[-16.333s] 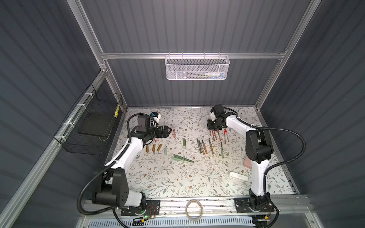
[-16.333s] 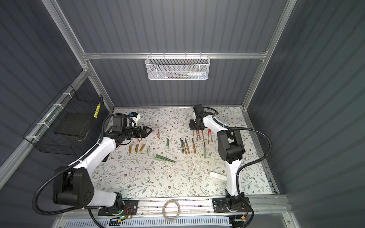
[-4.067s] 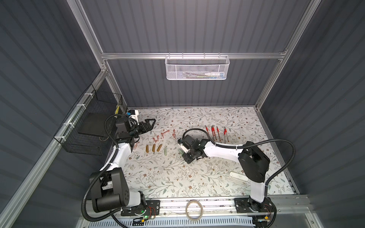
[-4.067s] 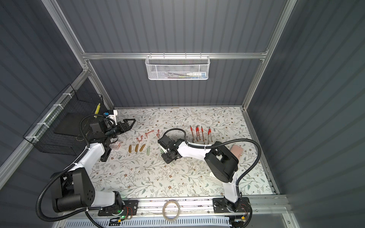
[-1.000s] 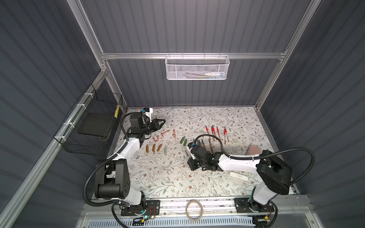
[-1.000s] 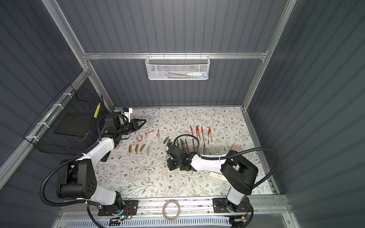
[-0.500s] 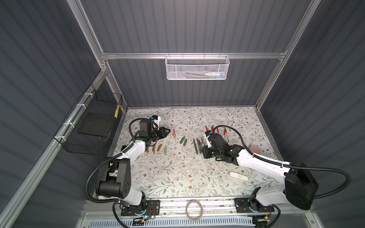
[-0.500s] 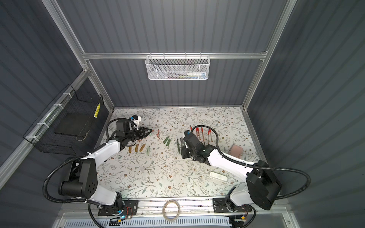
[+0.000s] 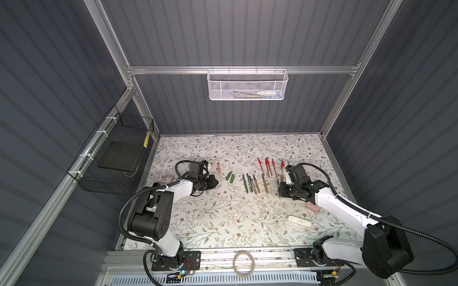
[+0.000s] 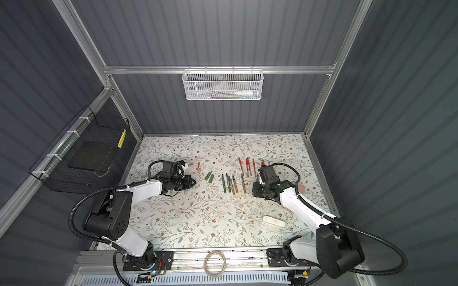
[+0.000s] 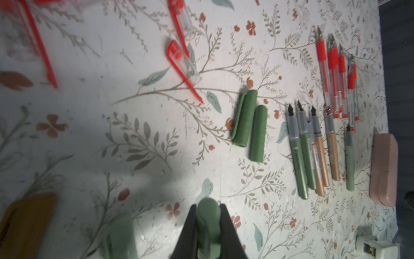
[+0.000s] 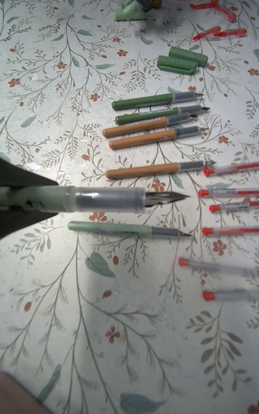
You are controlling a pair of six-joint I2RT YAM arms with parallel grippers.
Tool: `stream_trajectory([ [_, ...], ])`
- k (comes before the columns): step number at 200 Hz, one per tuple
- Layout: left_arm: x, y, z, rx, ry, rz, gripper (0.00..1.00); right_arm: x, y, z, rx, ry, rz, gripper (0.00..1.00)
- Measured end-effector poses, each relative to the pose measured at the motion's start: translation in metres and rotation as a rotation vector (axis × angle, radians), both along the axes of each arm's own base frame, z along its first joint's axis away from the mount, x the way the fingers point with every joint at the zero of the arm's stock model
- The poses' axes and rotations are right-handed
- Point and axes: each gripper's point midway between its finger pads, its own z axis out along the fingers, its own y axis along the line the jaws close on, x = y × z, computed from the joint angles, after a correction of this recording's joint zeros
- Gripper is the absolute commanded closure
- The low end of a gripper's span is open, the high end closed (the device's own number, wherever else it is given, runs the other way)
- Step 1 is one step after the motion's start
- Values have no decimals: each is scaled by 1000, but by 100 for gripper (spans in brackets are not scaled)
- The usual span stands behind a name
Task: Remove pen caps from pens
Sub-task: Place the pen cap at the center of the table, then place the pen at the middle-right of the table.
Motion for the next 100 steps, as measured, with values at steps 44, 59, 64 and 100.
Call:
stream_trajectory([
  [44,-5,11,-12,51,14,35,74,-1,-23,-20,-5,68,-46,99],
  [59,-4,12,-12,56,13,39,70,1,-26,-26,16,93,-56,99],
  [64,-4,13,-12,59,12,42,67,1,-27,-29,25,102,-62,99],
  [100,-3,15,-4,66,-8,48,47,1,-29,-48,44,173,-73,98],
])
